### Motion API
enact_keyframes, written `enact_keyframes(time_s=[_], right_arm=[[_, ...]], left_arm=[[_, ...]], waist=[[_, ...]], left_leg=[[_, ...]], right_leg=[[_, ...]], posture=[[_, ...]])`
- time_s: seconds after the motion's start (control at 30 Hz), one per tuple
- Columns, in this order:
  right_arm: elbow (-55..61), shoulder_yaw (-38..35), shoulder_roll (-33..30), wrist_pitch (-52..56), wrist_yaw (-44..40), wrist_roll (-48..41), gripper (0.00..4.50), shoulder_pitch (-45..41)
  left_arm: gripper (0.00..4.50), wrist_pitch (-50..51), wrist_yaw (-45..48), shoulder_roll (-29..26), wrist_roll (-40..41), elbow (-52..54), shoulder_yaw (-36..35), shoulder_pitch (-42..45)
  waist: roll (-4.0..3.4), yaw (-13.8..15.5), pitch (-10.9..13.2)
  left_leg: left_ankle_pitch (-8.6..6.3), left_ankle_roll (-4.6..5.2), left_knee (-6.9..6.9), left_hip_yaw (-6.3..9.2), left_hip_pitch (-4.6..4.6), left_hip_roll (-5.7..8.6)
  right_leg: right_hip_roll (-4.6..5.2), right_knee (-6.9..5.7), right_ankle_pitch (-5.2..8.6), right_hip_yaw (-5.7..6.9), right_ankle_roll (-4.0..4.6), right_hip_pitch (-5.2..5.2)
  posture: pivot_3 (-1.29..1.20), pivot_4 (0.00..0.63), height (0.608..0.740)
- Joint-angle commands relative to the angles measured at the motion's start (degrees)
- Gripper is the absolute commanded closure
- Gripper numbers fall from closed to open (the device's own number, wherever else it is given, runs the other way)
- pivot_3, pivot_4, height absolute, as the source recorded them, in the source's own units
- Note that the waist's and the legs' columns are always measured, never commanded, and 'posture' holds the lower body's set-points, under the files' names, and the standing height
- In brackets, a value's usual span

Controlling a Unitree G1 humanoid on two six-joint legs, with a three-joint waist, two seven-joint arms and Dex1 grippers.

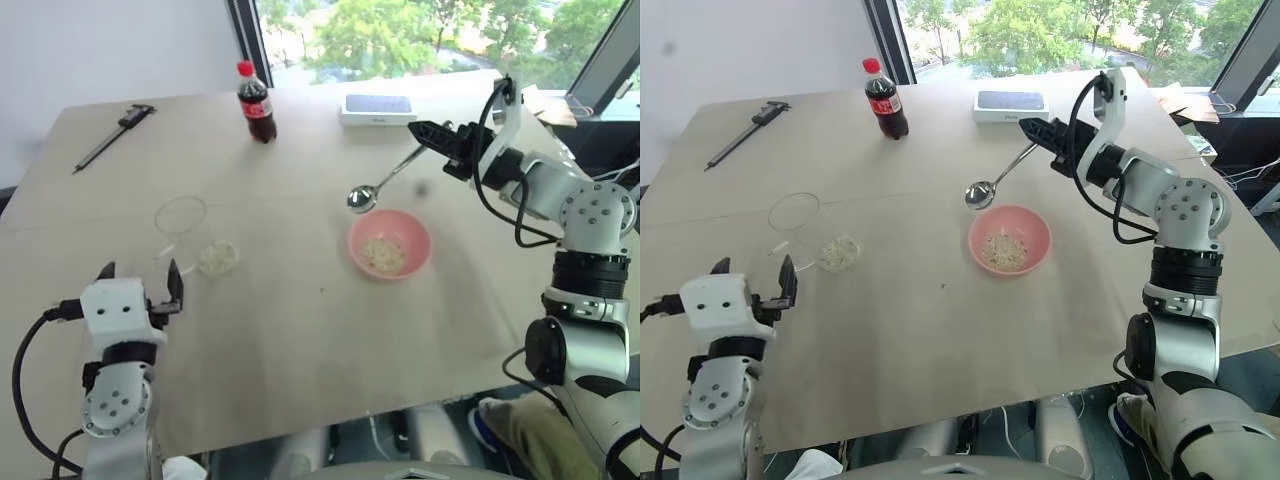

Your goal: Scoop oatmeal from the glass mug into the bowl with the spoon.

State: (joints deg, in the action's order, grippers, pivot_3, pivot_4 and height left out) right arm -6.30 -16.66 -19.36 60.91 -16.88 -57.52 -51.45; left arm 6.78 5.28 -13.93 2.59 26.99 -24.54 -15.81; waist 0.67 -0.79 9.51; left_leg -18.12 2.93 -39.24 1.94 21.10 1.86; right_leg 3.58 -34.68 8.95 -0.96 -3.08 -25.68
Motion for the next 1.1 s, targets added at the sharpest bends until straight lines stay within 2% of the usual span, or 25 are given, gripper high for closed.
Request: enact_keyframes(time_s=[0.03,0.73,0.77,0.83,0.93,0.97,1.0,1.1], right_arm=[[3.0,-1.8,-0.3,-0.6,0.1,-1.2,4.5,-1.1],[4.7,-1.5,0.0,-0.8,0.8,-1.0,4.5,0.5],[4.7,-1.5,0.0,-0.8,0.8,-1.0,4.5,0.5],[4.6,-1.4,0.0,-0.8,0.7,-1.0,4.5,0.5],[4.5,-1.3,0.0,-1.0,0.6,-0.8,4.5,0.4],[4.4,-1.3,0.0,-1.1,0.5,-0.7,4.5,0.4],[4.5,-1.3,0.1,-1.1,0.6,-0.7,4.5,0.4],[4.7,-1.3,0.3,-1.2,0.5,-0.7,4.5,0.5]], left_arm=[[0.63,-1.8,0.1,-1.2,0.5,-0.7,-1.6,0.8],[0.63,-1.2,0.1,-2.4,0.7,-6.3,0.5,5.7],[1.14,-1.3,0.1,-2.4,0.7,-6.3,0.5,5.7],[1.89,-1.5,0.2,-2.4,0.8,-6.4,0.4,5.8],[3.45,-1.5,0.3,-2.6,0.6,-6.5,0.5,5.8],[3.8,-1.5,0.3,-2.6,0.5,-6.5,0.6,5.8],[4.43,-1.5,0.4,-2.6,0.5,-6.7,0.6,5.8],[4.47,-1.8,0.5,-2.9,0.1,-7.2,1.1,6.0]], waist=[[0.0,0.0,0.0],[0.0,0.0,0.0],[0.0,0.0,0.0],[0.0,0.0,0.0],[0.0,0.0,0.0],[0.0,0.0,0.0],[-0.01,0.0,0.0],[-0.1,-0.1,0.0]], left_leg=[[0.0,0.0,0.0,0.01,0.0,0.0],[0.0,-0.02,0.0,0.02,0.02,0.0],[0.0,-0.02,0.0,0.02,0.02,0.0],[0.0,-0.02,0.0,0.02,0.02,0.0],[0.0,-0.02,0.0,0.02,0.02,0.0],[0.0,-0.02,0.0,0.02,0.02,0.0],[0.0,-0.02,0.0,0.02,0.02,0.0],[0.0,-0.02,0.0,0.01,0.0,0.0]], right_leg=[[0.0,0.0,0.0,0.0,0.0,0.0],[0.06,0.0,-0.01,0.01,0.0,-0.01],[0.06,0.0,-0.01,0.01,0.0,-0.01],[0.09,0.0,0.0,0.01,0.0,-0.02],[0.12,0.0,-0.01,0.0,0.0,-0.02],[0.12,0.0,-0.01,0.0,0.0,-0.02],[0.13,0.0,0.0,0.01,0.0,-0.02],[0.25,-0.02,-0.01,-0.01,0.01,-0.02]], posture=[[0.0,0.15,0.74],[0.0,0.15,0.74],[0.0,0.15,0.74],[0.0,0.15,0.74],[0.0,0.15,0.74],[0.0,0.15,0.74],[0.0,0.15,0.74],[0.0,0.15,0.74]])
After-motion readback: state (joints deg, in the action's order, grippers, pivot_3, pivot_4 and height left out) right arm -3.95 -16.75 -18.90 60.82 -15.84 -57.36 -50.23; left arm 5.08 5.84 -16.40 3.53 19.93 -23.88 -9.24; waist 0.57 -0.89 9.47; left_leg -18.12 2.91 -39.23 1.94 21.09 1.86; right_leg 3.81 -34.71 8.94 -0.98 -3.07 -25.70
